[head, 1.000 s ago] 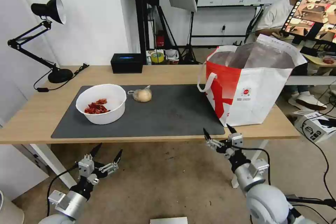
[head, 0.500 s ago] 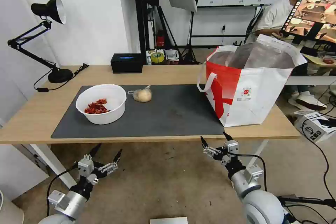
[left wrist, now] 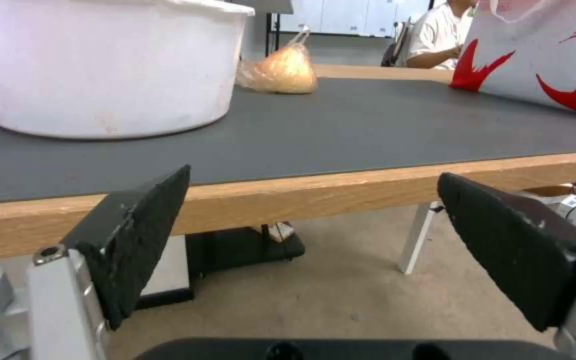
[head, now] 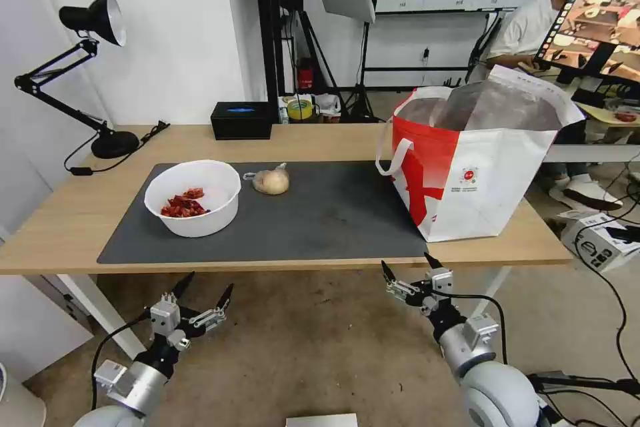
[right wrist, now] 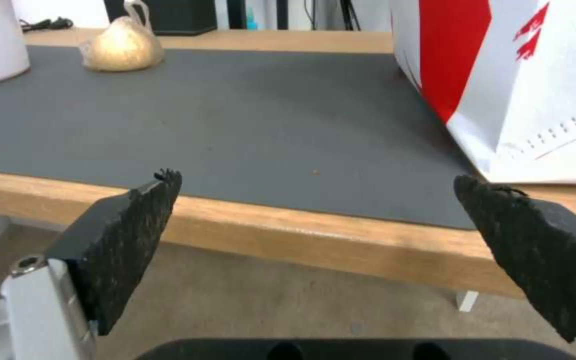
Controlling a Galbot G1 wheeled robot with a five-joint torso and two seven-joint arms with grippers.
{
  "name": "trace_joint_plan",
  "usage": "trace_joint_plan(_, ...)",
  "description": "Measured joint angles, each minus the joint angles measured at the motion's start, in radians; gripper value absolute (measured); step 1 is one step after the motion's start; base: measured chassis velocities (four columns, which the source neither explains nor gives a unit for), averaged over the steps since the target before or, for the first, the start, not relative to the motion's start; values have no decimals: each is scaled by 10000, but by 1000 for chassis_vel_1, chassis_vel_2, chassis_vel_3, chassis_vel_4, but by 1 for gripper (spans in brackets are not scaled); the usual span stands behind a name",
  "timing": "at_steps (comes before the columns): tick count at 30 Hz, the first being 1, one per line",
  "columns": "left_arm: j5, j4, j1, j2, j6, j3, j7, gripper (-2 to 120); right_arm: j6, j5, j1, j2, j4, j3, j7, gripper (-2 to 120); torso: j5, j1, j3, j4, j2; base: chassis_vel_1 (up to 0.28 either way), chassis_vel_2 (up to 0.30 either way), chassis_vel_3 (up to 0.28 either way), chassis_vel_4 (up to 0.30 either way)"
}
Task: Pick up the trash from the table and place it into the takeout bag.
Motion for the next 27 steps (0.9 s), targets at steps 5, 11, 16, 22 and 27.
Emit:
trace_joint_plan(5,0,13,-12,4,1,3,-2,100,-7,0,-2,-6,-12,-56,0,100,0,0,0,0,0,0,0,0,0)
trace_joint_plan(11,-11,50,-17,49,2,-16,-2,100,-26,-1,157,-19,-11,-209,10,100,0,0,0,-1,0,0,0,0,0)
trace_joint_plan(16,-54,98,-72,148,2,-31,-2,100,-15,441,988,-93,-120,-529,-221,100,0,0,0,0,0,0,0,0,0)
trace_joint_plan(22,-90,261,-321,362,28,186,-14,100,-64,1081,2300,-210,-440,-978,-692,100,-6,0,0,-4,0,0,0,0,0)
trace_joint_plan(27,-95,394,-411,414,35,237,-19,100,-243,1579,4253,-249,-1069,-2175,-984,100,-1,0,1,2,-1,0,0,0,0)
